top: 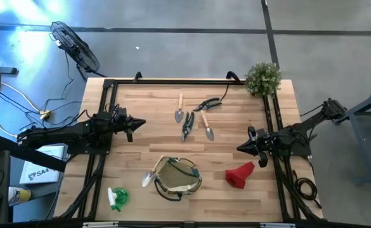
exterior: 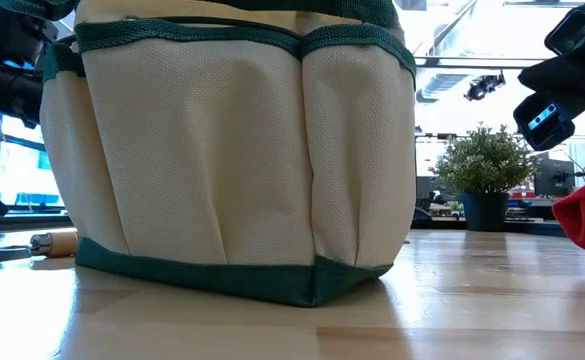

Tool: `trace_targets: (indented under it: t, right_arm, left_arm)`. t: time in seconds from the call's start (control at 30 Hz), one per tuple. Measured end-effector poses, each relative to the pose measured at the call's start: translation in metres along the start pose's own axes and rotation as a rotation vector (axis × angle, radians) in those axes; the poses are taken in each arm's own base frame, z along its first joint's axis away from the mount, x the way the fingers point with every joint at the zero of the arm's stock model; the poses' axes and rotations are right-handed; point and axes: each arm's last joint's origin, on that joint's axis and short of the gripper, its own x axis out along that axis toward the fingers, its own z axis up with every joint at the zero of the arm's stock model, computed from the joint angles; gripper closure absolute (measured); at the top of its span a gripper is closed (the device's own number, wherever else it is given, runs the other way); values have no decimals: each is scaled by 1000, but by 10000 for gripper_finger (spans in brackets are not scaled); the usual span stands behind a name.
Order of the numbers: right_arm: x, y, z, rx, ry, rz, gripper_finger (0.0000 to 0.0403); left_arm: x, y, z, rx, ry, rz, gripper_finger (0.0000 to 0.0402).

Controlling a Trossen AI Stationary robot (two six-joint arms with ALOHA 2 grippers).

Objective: Pick & Place Garden tools in Gardening bag

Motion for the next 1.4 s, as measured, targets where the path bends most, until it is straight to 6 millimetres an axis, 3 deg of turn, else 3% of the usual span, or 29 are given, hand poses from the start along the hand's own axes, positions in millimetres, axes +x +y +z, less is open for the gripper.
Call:
trace_targets:
  t: [1.4]
  right_arm:
    - [0,0,1,4,-15,-1,398]
  left_arm:
    - [0,-1,1,-1,-1,-28,401]
